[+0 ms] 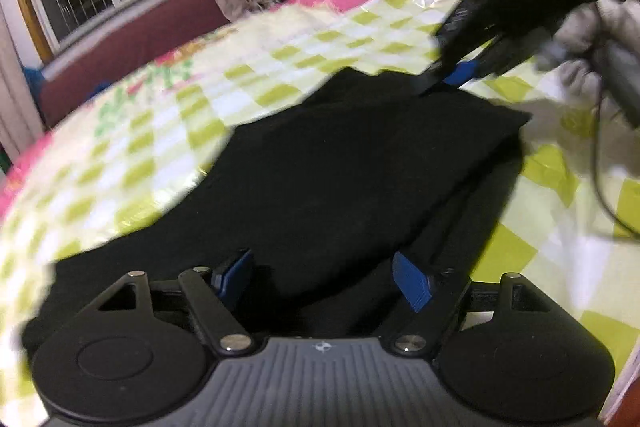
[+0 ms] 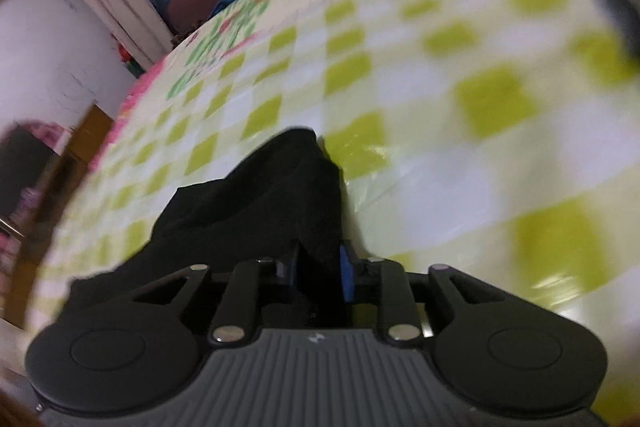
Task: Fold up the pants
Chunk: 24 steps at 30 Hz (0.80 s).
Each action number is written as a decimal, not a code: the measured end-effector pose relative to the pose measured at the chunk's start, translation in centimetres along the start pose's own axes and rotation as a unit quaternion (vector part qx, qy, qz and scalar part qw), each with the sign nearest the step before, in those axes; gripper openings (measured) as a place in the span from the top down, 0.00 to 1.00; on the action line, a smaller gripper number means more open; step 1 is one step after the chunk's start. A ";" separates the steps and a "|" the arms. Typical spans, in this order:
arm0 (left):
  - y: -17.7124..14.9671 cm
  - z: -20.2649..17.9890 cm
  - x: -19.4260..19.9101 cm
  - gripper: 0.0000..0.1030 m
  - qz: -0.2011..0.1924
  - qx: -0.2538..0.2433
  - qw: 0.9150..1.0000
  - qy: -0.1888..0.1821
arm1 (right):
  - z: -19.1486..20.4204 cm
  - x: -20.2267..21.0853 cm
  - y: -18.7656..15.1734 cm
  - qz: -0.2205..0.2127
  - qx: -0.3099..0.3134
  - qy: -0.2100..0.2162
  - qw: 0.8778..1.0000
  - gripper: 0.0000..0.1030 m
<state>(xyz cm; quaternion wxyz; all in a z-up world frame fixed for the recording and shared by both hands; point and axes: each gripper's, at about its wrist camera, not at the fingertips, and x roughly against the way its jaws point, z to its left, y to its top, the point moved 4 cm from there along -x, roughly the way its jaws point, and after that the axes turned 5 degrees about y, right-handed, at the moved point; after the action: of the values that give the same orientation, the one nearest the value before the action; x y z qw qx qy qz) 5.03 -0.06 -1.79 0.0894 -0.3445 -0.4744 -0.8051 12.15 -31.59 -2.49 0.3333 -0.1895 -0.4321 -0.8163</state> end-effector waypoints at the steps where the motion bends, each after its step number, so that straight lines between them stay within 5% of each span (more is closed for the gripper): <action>1: -0.2 0.6 0.8 0.13 0.002 0.001 1.000 0.012 | 0.4 1.2 -0.2 -0.014 0.024 -0.010 1.000 0.76; 6: -2.1 4.8 3.6 0.13 0.022 0.008 0.996 0.080 | 4.9 5.8 -4.6 -0.021 0.178 0.026 0.983 0.76; 12: -3.9 8.2 4.5 0.12 0.026 -0.008 0.988 0.150 | 13.5 2.7 -11.5 0.032 0.355 0.083 0.931 0.76; 18: -5.0 9.0 4.4 0.08 0.019 -0.039 0.986 0.162 | 19.3 -1.3 -15.0 0.045 0.454 0.129 0.881 0.62; 24: -4.9 9.1 3.4 0.07 0.029 -0.034 0.988 0.151 | 21.7 -6.4 -16.8 0.039 0.520 0.102 0.847 0.59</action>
<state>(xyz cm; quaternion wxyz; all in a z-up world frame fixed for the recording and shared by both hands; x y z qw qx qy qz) 4.48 10.67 -0.26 0.1711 -0.2354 -0.4174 -0.8609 5.22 -4.31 -3.99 0.4570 0.0788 -0.7490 -0.4732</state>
